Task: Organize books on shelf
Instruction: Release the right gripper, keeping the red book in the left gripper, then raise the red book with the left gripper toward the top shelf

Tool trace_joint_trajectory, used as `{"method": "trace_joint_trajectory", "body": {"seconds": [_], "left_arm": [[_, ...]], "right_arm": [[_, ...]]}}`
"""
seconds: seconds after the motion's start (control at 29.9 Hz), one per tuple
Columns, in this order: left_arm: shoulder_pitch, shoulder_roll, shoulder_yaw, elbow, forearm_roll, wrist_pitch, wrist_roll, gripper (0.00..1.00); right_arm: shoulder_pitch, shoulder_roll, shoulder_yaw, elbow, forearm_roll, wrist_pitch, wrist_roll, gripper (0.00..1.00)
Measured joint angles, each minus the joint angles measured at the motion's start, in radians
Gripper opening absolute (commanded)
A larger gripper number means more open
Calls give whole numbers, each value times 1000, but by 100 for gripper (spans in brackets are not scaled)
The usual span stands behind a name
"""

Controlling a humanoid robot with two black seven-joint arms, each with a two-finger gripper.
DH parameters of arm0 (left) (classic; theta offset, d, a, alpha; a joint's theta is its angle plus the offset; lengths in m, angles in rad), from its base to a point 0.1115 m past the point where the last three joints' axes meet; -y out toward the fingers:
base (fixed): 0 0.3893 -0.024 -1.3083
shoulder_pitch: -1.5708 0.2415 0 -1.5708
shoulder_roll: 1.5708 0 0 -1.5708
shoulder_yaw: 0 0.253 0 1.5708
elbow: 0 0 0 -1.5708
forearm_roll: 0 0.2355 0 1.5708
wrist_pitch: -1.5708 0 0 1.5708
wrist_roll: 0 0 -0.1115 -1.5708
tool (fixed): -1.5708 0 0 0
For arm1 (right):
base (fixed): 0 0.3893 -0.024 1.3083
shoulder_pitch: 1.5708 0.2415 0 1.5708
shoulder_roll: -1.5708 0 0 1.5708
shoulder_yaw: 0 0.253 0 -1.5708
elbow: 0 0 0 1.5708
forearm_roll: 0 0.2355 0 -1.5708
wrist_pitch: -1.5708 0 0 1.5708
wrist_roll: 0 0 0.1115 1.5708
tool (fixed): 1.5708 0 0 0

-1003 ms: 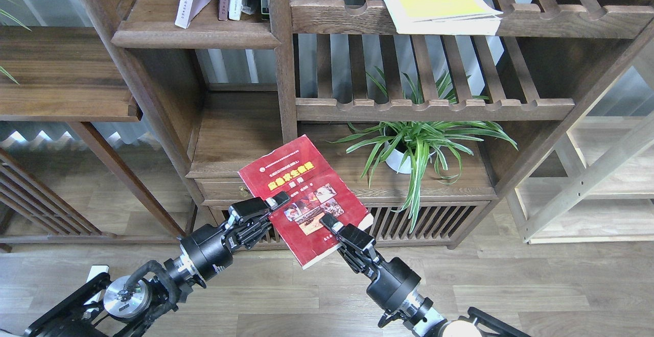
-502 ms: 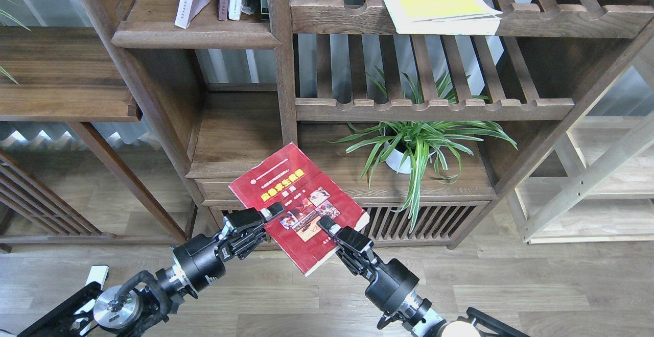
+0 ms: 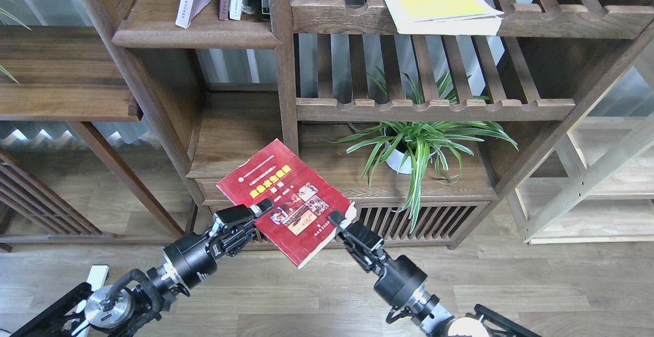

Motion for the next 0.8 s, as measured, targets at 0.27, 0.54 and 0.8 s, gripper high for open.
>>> {"method": "trace_joint_trajectory", "body": {"seconds": [0.27,0.54,0.8], "left_arm": [[3,10,-13,-67,7,0,0,2],[12,52,-87,-97,176,-1,-23,2],[42,95,-236,-199,348,-1,-50,2]], "right_arm": [[-1,-9,73,-74,1,0,7,99],[10,1,189,-219,3,0,9,99],[28,7,216,-264,5,0,9,99]]}}
